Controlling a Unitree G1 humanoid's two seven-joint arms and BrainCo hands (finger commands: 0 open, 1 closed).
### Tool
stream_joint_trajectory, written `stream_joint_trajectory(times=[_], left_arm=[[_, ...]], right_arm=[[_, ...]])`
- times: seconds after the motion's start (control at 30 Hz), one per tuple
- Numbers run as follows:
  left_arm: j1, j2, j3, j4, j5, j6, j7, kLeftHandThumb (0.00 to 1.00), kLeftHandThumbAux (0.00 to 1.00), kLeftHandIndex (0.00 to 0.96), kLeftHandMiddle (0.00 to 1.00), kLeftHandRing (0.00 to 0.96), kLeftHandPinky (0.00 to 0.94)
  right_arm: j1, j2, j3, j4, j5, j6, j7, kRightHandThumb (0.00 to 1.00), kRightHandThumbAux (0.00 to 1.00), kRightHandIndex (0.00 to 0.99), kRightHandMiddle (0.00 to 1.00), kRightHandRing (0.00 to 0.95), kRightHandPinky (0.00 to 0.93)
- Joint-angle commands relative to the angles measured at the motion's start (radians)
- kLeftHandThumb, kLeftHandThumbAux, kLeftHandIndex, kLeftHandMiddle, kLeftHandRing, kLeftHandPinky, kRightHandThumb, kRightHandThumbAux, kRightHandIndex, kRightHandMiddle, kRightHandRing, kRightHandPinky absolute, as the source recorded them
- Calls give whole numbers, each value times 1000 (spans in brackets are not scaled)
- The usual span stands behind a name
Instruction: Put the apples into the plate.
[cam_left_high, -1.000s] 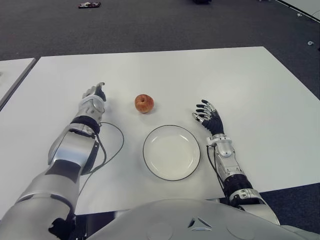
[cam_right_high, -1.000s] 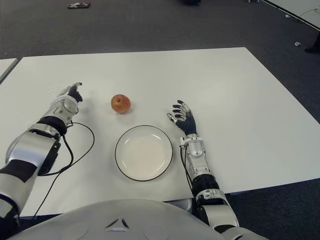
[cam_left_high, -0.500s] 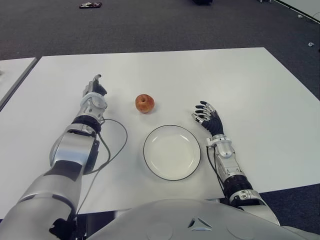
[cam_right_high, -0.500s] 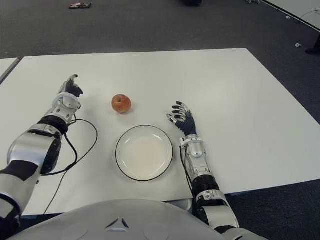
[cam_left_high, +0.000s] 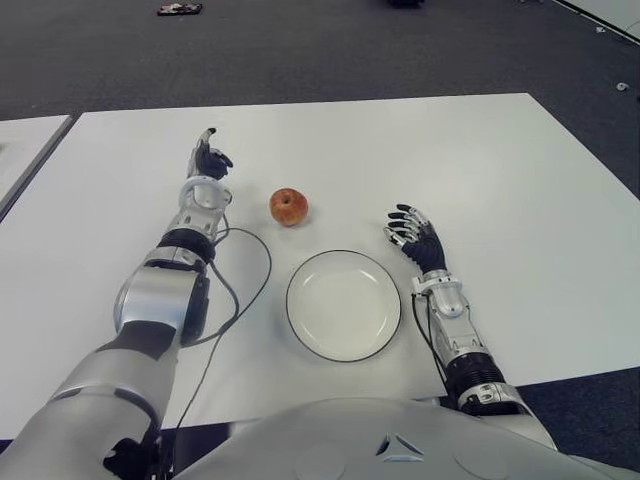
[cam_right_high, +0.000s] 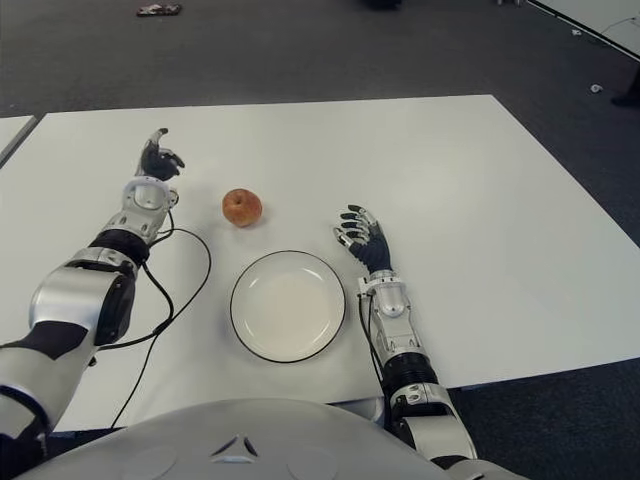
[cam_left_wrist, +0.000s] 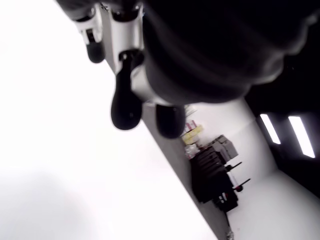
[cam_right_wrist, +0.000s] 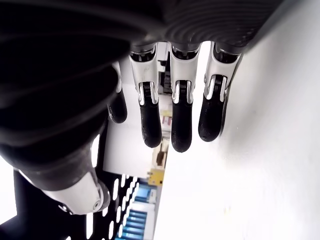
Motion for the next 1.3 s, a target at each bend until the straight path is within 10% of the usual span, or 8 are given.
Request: stream_joint_trajectory(times=[0.03,1.3], left_arm=[[-1,-36,-3,-34,-8,-32,-2,0,317,0,0,0,0],[56,-65,-167,-160,94,-149,-116,0,303,0,0,0,0]], right_arm=[[51,9,5,52,4,88,13,416,768,196,319,319,323],[40,19,6,89,9,49,34,495,749,219,317,313,322]])
